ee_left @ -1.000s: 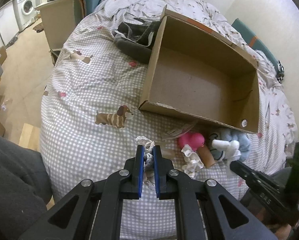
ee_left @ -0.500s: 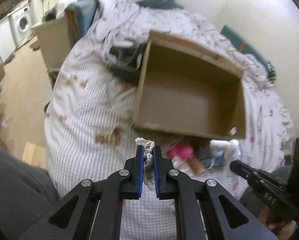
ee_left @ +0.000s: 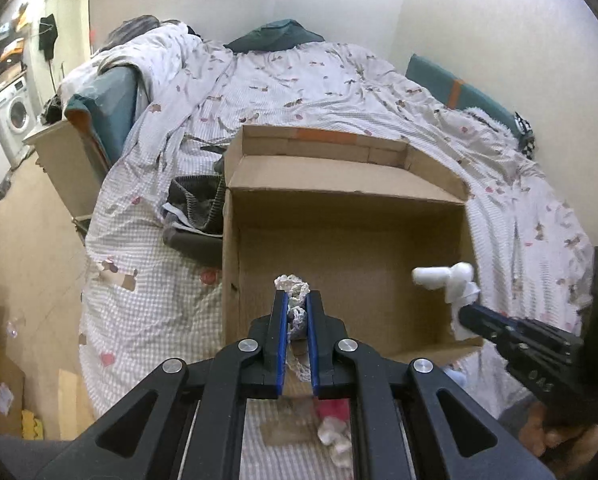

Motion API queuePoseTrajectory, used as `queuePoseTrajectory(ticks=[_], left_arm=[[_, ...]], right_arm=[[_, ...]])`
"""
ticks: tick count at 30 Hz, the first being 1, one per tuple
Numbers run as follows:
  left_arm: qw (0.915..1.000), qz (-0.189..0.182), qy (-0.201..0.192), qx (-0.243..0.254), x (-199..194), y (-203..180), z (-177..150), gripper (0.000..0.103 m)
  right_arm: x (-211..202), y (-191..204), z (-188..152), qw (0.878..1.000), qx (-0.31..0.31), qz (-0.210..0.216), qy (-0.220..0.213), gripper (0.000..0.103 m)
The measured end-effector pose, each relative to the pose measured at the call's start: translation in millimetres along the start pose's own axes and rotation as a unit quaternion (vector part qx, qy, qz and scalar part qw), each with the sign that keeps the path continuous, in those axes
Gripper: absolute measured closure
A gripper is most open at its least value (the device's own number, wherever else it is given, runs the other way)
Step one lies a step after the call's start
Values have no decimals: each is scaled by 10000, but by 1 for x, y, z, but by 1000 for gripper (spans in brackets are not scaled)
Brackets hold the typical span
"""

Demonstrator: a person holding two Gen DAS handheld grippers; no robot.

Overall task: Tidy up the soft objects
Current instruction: 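Carry the scrunchie in the left gripper over the box while the right gripper carries the sock there, then open the left gripper to drop the scrunchie while the right gripper drops the sock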

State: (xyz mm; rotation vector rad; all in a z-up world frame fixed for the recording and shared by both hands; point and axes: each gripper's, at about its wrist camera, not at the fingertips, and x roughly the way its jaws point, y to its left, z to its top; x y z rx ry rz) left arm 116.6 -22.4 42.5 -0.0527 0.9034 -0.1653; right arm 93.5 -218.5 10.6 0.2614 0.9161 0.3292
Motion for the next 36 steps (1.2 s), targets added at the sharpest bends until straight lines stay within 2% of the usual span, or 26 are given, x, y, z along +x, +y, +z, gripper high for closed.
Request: queuePoseTrajectory(ticks=[2, 5, 12, 18, 27, 32, 34, 36], left_arm=[[9999, 49, 108, -110, 17, 4, -7, 95], [9991, -55, 301, -279, 30, 8, -13, 95], [9996, 122, 171, -199, 32, 8, -16, 95], [9991, 66, 179, -366, 35, 14, -20, 94], [9998, 162, 46, -60, 33, 5, -23, 94], [9996, 202, 199, -9, 39, 3, -26, 93], [9994, 231, 238, 0, 40, 2, -27, 92], [9993, 256, 255, 12, 41, 1, -28, 86]], right_arm=[[7, -6, -2, 9999, 92, -47, -88, 95], [16, -11, -8, 9996, 157, -244, 9, 95], [27, -19, -14, 9987, 246, -421, 177, 95], [30, -14, -16, 9987, 152, -443, 218, 95], [32, -15, -18, 9983, 215, -472, 258, 94], [33, -15, -18, 9985, 186, -438, 278, 94], [33, -15, -18, 9984, 169, -451, 283, 94], [33, -15, -18, 9985, 173, -441, 278, 94]])
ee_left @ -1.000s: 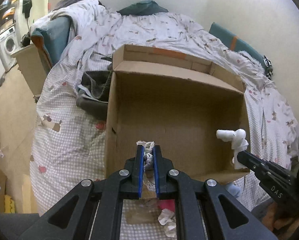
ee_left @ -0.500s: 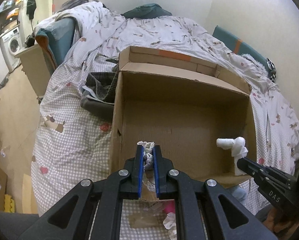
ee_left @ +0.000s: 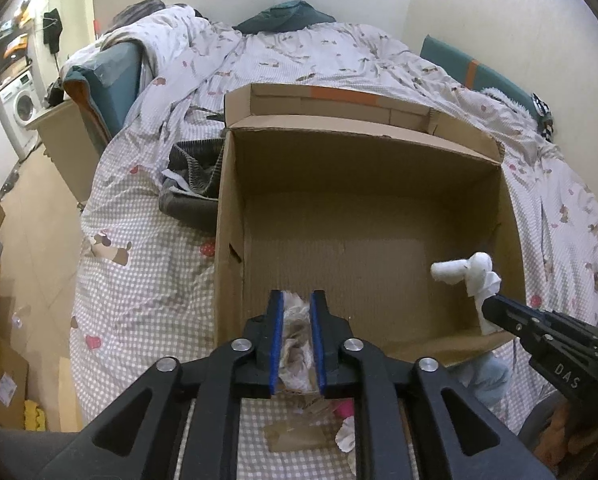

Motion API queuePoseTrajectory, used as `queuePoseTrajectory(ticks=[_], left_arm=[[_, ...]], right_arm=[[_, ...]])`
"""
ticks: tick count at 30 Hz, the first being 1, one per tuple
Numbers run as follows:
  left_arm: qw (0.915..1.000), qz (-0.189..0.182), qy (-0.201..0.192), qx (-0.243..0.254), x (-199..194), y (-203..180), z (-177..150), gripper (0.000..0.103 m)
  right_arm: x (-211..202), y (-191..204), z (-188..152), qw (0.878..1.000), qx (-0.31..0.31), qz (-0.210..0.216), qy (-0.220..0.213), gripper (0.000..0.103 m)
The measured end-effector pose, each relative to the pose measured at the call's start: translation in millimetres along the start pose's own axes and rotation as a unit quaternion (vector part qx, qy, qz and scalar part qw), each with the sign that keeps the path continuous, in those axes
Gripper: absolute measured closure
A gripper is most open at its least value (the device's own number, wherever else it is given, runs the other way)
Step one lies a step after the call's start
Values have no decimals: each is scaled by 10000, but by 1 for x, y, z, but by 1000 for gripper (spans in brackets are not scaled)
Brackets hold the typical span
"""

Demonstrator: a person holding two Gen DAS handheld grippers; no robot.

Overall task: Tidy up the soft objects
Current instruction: 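Open the left gripper to drop the scrunchie while the right gripper drops the sock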

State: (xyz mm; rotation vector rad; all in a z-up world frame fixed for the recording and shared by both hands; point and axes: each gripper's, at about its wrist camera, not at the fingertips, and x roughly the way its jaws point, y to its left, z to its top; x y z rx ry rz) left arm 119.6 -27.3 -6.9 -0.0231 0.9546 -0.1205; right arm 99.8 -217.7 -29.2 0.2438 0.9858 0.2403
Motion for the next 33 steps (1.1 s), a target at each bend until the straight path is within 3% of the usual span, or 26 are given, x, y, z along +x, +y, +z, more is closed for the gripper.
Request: queuePoseTrajectory(ticks=[2, 4, 5, 6, 8, 9, 10, 33], left_arm=[[10000, 3, -15, 4, 0, 0, 0, 79], [10000, 44, -44, 24, 0, -1, 0, 63], [9999, 69, -67, 32, -2, -2, -1, 50], [9999, 95, -129, 41, -4, -3, -1, 42], [9997, 92, -227, 56, -8, -3, 0, 41], [9997, 93, -231, 71, -8, -4, 0, 40], [9997, 100, -223, 90, -8, -4, 0, 40], [9993, 362, -60, -46, -6, 9, -5, 40]], right_arm=[[0, -1, 0, 10000, 38, 14, 5, 93], [1, -2, 0, 10000, 78, 11, 40, 87], [2, -2, 1, 9999, 99, 12, 45, 84], [2, -2, 1, 9999, 115, 21, 46, 77], [1, -3, 1, 9998, 167, 24, 42, 52], [0, -3, 2, 9998, 213, 10, -14, 29], [-3, -3, 1, 9996, 240, -4, -113, 26], [-2, -6, -2, 9994, 318, -166, -29, 26]])
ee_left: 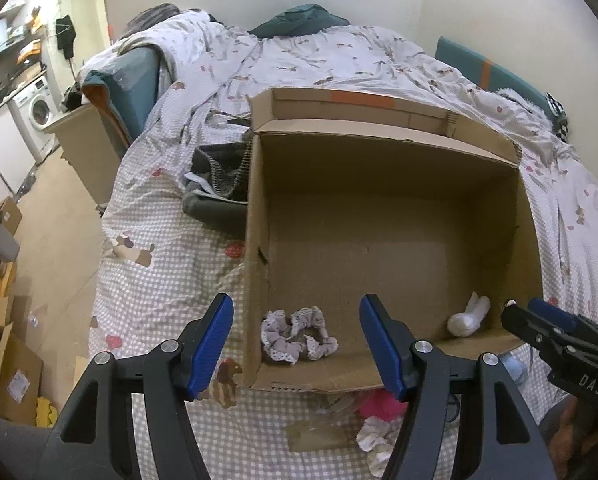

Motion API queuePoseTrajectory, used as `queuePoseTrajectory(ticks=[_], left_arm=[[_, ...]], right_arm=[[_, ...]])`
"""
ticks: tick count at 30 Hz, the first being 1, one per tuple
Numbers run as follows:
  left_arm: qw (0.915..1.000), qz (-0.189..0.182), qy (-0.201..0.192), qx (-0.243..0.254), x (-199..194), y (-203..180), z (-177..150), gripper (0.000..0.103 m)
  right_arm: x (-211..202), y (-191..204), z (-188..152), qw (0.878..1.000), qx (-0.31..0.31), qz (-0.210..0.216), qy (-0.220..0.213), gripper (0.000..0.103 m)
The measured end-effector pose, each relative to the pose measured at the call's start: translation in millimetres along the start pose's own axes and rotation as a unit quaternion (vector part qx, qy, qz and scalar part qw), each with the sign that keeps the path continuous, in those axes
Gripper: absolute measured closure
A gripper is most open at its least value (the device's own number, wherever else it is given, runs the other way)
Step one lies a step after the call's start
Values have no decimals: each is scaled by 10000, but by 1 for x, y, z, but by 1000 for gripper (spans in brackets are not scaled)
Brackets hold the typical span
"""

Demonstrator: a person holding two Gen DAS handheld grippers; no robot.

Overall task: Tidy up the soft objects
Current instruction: 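Open the left gripper to drop the scrunchie while the right gripper drops the sock, then move both open grippers back toward the pile in front of the box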

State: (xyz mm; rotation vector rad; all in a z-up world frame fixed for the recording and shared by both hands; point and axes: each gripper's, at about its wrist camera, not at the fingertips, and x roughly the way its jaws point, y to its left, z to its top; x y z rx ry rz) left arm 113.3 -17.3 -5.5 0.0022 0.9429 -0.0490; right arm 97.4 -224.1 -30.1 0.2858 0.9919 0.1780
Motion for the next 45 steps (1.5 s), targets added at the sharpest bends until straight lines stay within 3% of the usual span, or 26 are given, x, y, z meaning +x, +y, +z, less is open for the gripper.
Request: queuePoseTrajectory(ticks=[22, 26, 32, 35, 38, 42, 45], left_arm=[[9997, 32, 18, -257, -46, 25, -51, 40], [9987, -12, 249, -442, -42, 33, -66, 40], [9879, 122, 1049, -1136, -12, 59, -84, 40], [9864, 73, 1145, -1178, -6, 58, -84, 40], [9857, -157, 1274, -1094, 2, 49, -85, 42], [9776, -656, 1623, -1166, 20, 37, -87, 46], [9745, -568, 1856, -1126, 37, 28, -87, 51]], right_arm=[[-40, 6, -38, 9997, -159, -157, -59, 26], [-46, 6, -52, 10000, -57, -63, 24, 26], [-38, 9, -66, 9992, -51, -256, 305, 26], [-32, 7, -64, 9990, 21, -264, 354, 26], [-25, 3, -65, 9983, 152, -296, 483, 26], [-22, 0, -65, 9979, 270, -262, 532, 26], [-20, -2, -63, 9976, 362, -199, 548, 26]])
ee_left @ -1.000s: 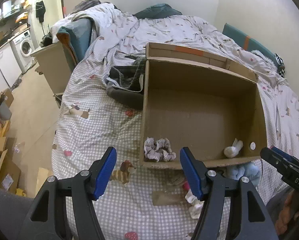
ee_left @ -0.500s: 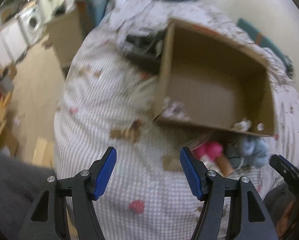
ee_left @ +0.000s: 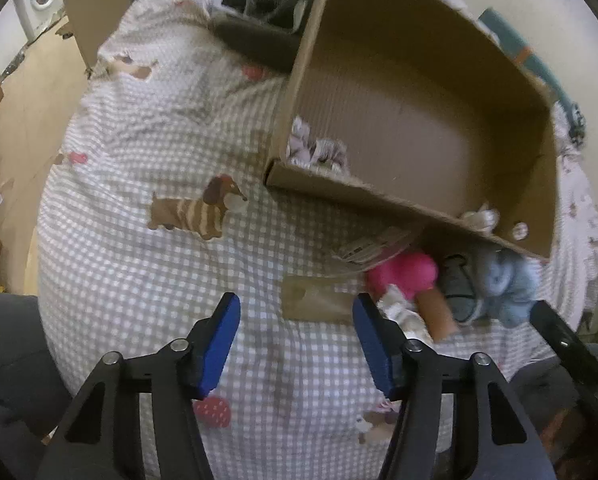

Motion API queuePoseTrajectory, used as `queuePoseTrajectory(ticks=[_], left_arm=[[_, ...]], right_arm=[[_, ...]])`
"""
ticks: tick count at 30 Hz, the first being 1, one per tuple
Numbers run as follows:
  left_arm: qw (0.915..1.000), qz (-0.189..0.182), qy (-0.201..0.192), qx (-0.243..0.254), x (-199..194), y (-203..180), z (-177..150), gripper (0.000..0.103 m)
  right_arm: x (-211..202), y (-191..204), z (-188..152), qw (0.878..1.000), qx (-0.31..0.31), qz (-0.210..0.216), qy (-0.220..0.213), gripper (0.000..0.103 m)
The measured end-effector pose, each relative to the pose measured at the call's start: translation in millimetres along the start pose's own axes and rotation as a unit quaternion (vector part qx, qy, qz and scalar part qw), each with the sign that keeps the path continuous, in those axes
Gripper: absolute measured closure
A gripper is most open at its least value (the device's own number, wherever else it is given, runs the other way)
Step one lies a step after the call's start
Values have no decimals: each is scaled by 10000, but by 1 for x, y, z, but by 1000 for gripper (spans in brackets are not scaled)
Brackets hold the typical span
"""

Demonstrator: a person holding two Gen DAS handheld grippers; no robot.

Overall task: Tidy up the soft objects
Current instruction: 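Move both open grippers back toward the pile in front of the box, then grasp the translucent beige item with the left gripper while the right gripper grasps the tan tube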

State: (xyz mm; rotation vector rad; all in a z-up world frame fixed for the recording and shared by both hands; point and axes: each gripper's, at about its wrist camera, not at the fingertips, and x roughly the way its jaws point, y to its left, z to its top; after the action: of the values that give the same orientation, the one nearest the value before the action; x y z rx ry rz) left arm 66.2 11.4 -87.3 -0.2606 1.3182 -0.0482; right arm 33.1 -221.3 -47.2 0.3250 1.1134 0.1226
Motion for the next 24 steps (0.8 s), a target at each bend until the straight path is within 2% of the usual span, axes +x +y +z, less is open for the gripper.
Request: queuePoseTrajectory(ticks=[3, 5, 7, 10, 13, 15, 20, 22, 24], left_arm=[[9994, 3, 321, -158, 20, 2, 6, 55], [9989, -17, 375, -278, 28, 2, 10, 55], [9981, -269, 459, -317, 33, -1, 13, 56], [9966, -561, 530, -298, 38, -8, 16, 68], [9959, -634, 620, -170, 43, -16, 16, 86], [9969, -543, 568, -8, 42, -24, 15, 94], [9978, -505, 425, -72, 29, -20, 18, 96], [9984, -447, 275, -203, 11, -11, 17, 96], [9994, -319, 77, -132, -8, -8, 14, 96]], right_arm=[[3, 0, 1, 10000, 30, 38, 38, 26], [4, 0, 1, 10000, 35, 62, 61, 26], [4, 0, 1, 9999, 45, 77, 80, 26], [6, -1, 2, 9999, 94, 101, 104, 26], [7, -1, 2, 9998, 124, 111, 125, 26], [7, -3, 3, 9998, 117, 107, 131, 26], [6, -2, 3, 9998, 129, 104, 119, 26], [7, -2, 2, 9998, 139, 104, 118, 26], [6, -3, 2, 9997, 156, 130, 110, 26]])
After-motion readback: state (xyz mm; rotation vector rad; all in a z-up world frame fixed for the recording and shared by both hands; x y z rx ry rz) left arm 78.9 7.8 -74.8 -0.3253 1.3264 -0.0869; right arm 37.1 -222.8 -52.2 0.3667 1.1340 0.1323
